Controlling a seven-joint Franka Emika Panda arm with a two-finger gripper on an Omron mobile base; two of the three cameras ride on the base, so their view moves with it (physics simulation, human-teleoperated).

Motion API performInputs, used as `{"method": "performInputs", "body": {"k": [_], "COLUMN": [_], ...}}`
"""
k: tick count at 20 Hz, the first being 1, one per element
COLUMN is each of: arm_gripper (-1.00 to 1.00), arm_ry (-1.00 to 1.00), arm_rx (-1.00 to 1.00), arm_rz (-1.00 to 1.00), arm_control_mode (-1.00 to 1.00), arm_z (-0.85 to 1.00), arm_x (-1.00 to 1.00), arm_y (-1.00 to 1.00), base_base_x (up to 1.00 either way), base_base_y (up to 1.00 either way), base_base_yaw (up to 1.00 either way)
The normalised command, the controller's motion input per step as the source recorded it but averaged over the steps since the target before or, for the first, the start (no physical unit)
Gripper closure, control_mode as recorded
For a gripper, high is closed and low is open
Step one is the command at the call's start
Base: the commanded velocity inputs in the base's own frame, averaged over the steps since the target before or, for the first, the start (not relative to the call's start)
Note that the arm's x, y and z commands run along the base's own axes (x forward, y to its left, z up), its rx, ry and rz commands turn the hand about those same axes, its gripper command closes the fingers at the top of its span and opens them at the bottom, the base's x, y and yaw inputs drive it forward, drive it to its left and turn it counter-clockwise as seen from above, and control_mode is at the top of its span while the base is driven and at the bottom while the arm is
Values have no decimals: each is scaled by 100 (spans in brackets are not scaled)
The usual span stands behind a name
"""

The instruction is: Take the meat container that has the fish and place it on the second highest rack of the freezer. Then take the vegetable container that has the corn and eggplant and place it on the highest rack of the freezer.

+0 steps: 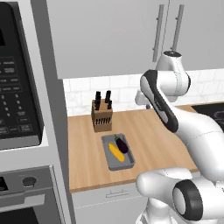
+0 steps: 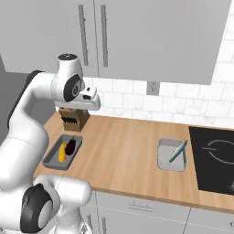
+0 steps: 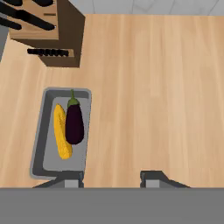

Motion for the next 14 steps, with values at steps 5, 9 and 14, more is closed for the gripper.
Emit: {"method": "performInputs", "body": {"k": [5,9,14], "arm_gripper": [-100,-100,-100], "arm_ry": [3,6,5], "arm_rx": [-1,0,0], "arm_rz": [0,-3,-6], "arm_control_mode": [-100,-100,-100], "arm_z": [-7,0,0], "arm_x": [2,3,2], "arm_y": [-25,-46,-46], "base_base_x": [0,0,0], "base_base_y": [0,0,0], "base_base_yaw": [0,0,0]}}
